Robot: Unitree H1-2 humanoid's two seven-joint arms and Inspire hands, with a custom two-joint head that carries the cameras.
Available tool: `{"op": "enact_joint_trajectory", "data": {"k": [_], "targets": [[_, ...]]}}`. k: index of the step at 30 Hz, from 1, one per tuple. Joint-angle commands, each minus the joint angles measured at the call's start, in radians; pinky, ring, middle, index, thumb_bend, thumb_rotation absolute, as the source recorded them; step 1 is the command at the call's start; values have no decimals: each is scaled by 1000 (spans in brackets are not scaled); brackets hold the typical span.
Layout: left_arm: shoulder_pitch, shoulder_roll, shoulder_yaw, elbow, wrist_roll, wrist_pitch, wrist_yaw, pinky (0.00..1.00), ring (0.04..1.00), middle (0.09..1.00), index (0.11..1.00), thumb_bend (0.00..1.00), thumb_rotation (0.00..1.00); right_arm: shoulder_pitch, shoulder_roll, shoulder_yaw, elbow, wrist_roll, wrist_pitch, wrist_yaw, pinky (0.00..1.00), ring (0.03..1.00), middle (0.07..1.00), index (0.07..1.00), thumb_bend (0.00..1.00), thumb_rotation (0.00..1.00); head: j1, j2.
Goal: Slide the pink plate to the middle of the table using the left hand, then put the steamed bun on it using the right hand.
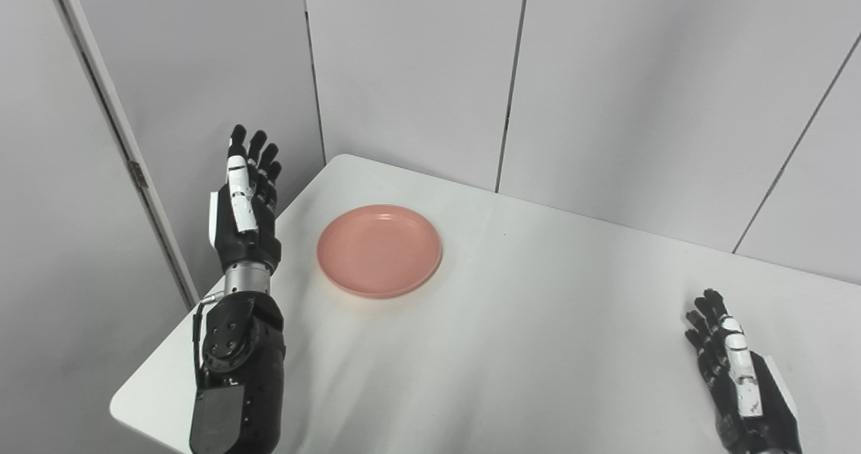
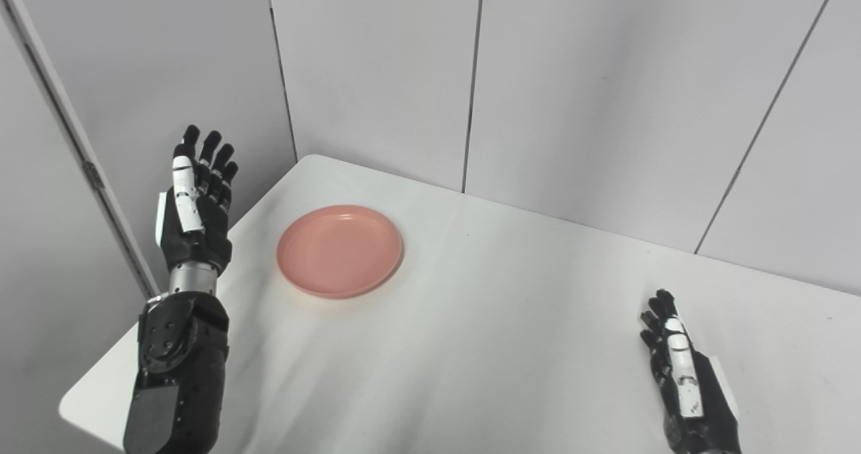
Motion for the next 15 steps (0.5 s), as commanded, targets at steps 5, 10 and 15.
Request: {"op": "enact_joint_trajectory", "data": {"k": [5,10,15], "targets": [[-40,39,2,45,-39,-9,-3,971,953,965,984,445,1000,45,-14,-13,22,-7,42,-13,1000,1000,1000,1000,140,1000,0,5],[-45,46,2,100,-60,-3,-5,986,970,973,993,441,1000,45,-16,-10,21,-2,38,-2,1000,1000,1000,1000,153,1000,-2,7],[-49,46,1,145,-69,-2,-5,988,966,966,990,426,1000,49,-13,-8,4,-10,54,-15,1000,1000,1000,1000,140,1000,-2,8]]}}
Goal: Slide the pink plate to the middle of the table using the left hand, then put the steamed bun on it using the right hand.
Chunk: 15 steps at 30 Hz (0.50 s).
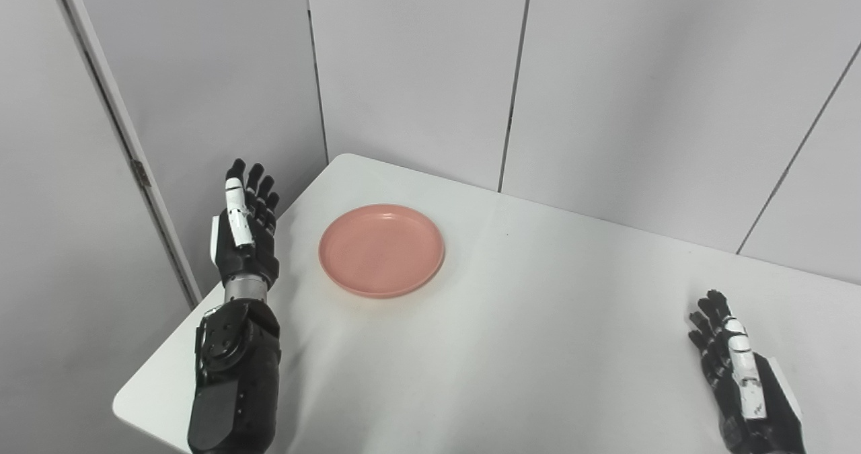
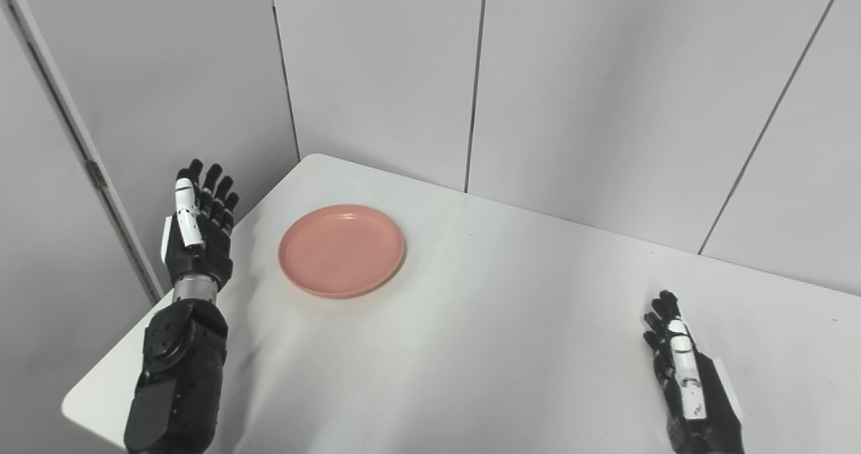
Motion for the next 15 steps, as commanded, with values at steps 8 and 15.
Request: {"op": "enact_joint_trajectory", "data": {"k": [8,15], "targets": [[-51,23,-5,56,-18,-11,-3,960,938,952,977,420,1000,51,-8,-8,3,-7,56,-15,1000,1000,1000,1000,138,1000,-1,2],[-60,26,-5,143,-34,-9,-20,959,940,953,978,429,1000,53,-11,-4,-1,-6,59,-8,1000,1000,1000,1000,154,1000,-4,4]]}}
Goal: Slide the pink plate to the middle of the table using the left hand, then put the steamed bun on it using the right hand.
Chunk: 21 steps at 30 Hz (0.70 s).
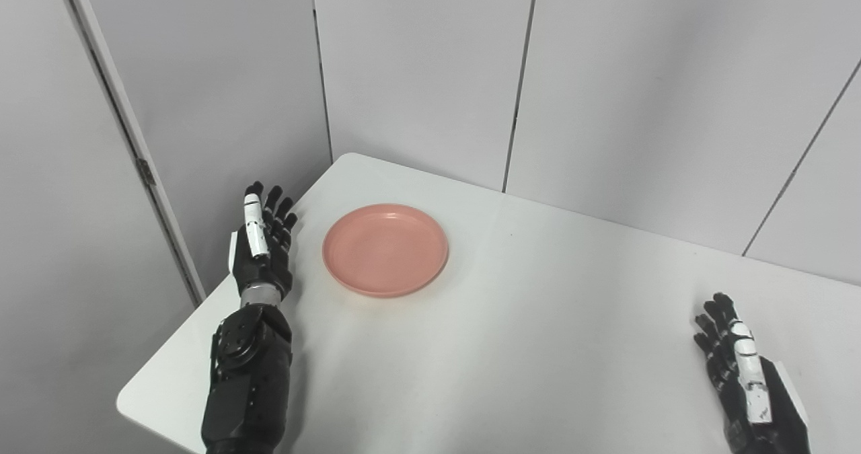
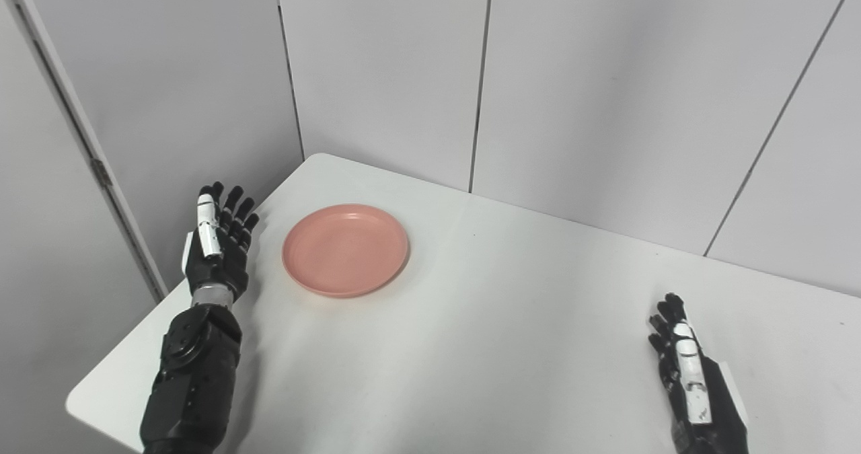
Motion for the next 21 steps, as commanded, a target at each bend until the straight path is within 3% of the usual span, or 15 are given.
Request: {"op": "enact_joint_trajectory", "data": {"k": [1,21], "targets": [[-37,27,-6,2,-13,-14,-22,956,938,951,976,427,1000,46,-11,-5,13,-7,55,-8,1000,1000,1000,1000,156,1000,-1,1],[-75,17,-90,202,11,-54,-71,922,916,927,949,419,1000,49,-9,3,13,-12,46,-4,1000,1000,1000,1000,159,1000,-18,3]]}}
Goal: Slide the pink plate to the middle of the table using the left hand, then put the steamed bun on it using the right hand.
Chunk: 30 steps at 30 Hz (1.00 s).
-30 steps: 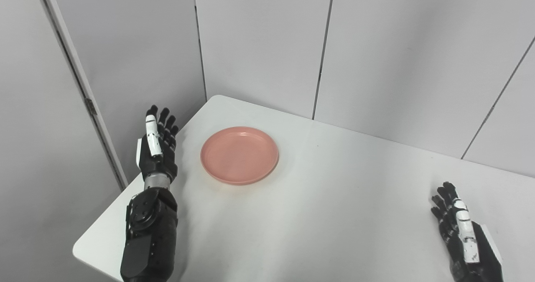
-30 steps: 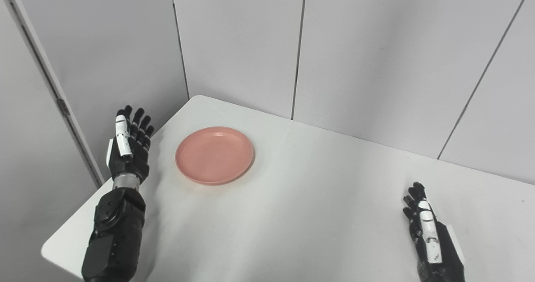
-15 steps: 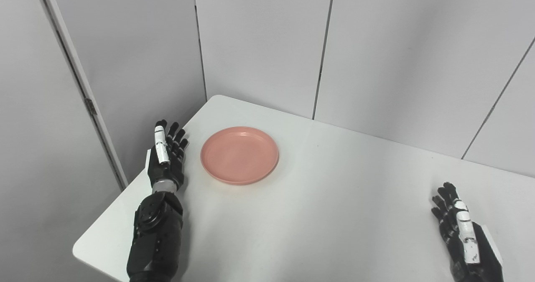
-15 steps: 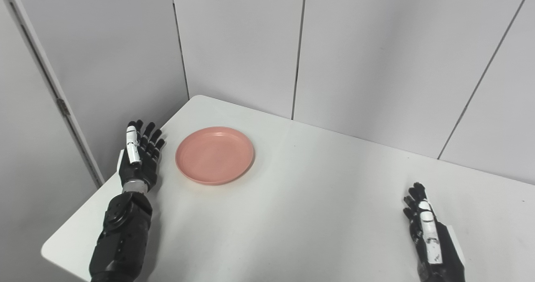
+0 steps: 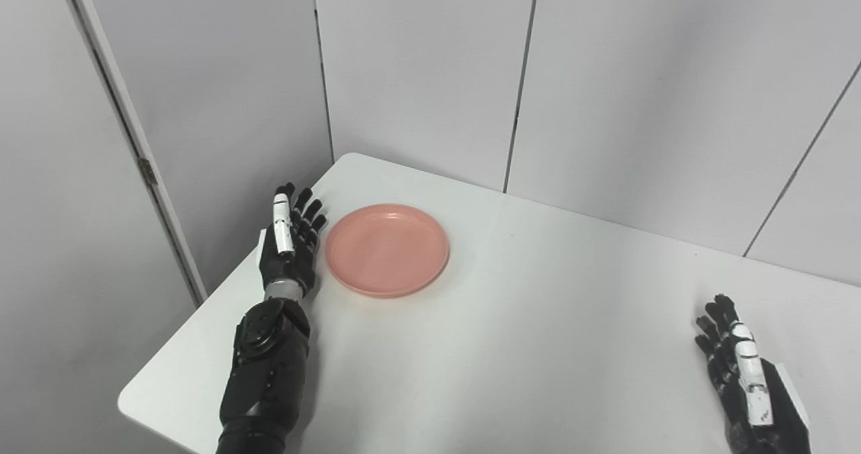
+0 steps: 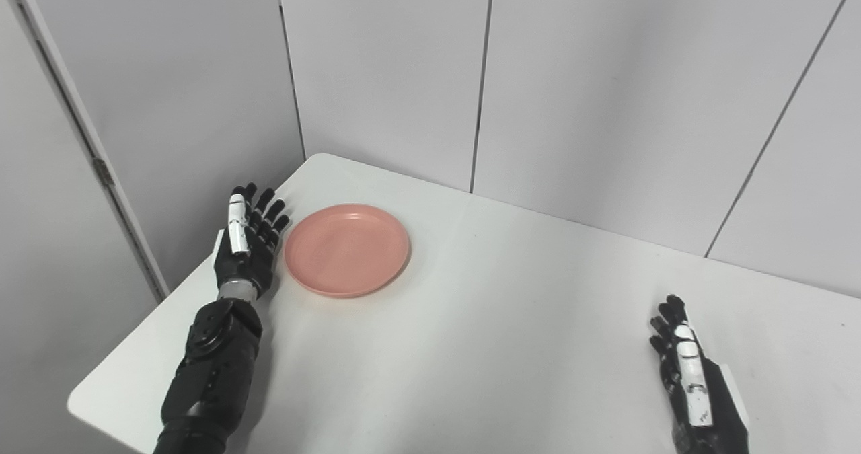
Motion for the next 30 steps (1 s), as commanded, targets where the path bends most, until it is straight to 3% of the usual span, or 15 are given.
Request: {"op": "enact_joint_trajectory", "data": {"k": [1,18,30], "targets": [[0,-11,-19,40,9,15,-12,920,914,926,948,419,1000,44,-7,1,14,-9,53,-5,1000,1000,1000,1000,157,1000,-3,0],[-11,-65,-138,103,26,57,-92,940,925,930,945,420,1000,48,9,15,12,-22,50,-30,1000,1000,1000,1000,144,1000,-73,10],[13,-107,-209,57,39,112,-143,915,922,922,935,433,987,44,22,23,31,-33,37,-34,1000,1000,1000,1000,169,1000,-171,30]]}}
